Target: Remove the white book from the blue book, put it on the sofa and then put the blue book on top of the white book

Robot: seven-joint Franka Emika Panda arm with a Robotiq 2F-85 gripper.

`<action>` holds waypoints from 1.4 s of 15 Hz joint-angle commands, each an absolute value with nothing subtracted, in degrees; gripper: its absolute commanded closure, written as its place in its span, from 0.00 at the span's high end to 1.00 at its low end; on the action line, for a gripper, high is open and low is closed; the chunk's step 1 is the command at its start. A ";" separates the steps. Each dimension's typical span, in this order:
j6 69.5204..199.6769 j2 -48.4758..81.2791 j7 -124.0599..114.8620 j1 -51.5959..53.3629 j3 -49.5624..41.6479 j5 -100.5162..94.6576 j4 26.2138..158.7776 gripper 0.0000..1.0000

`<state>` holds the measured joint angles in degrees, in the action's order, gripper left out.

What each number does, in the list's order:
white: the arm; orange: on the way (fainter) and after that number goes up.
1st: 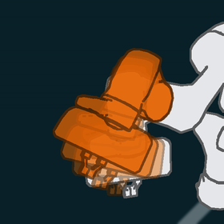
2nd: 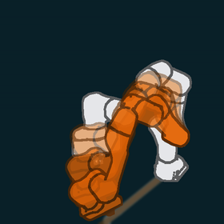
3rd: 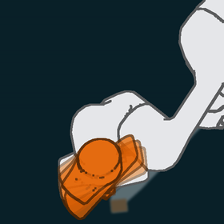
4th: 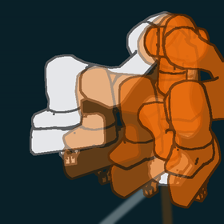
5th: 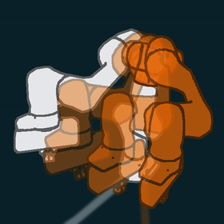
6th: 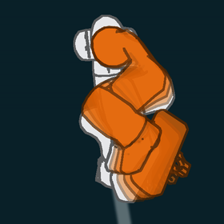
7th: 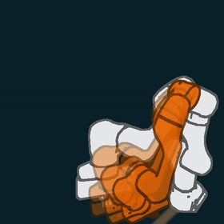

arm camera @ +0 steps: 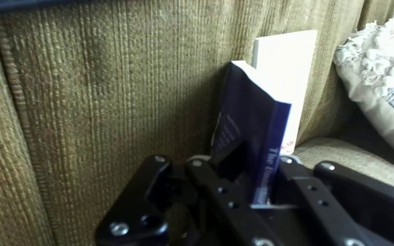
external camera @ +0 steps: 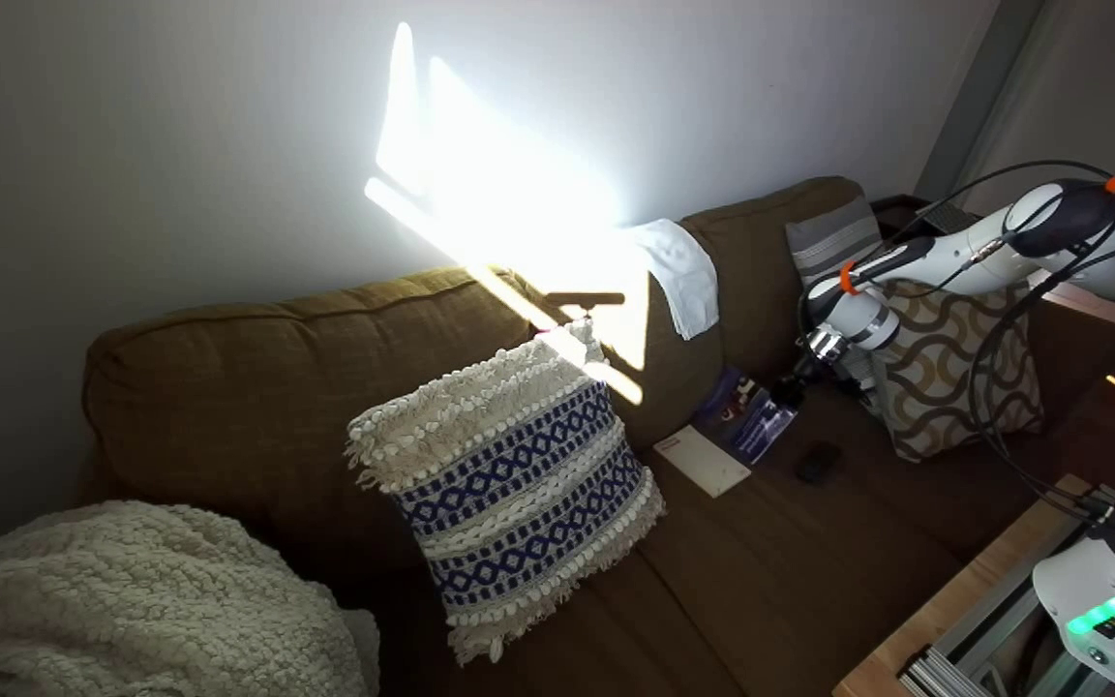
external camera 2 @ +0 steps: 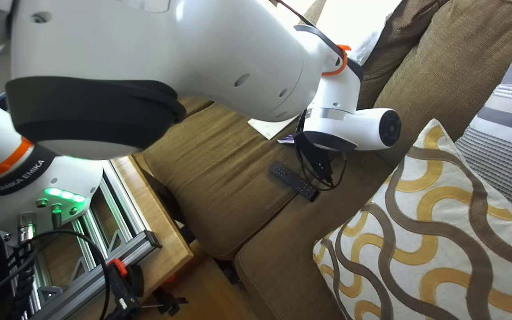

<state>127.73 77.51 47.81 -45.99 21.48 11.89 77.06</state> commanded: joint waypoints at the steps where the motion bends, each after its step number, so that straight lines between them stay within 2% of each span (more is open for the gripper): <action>1: 126.29 73.35 54.35 -46.88 22.63 15.88 81.97 0.03; 12: 123.08 63.18 69.79 -46.83 24.26 22.04 93.15 0.03; 21: 109.34 60.25 76.66 -41.30 21.52 26.61 94.82 0.03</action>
<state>114.20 60.45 72.71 -43.30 23.36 23.41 94.61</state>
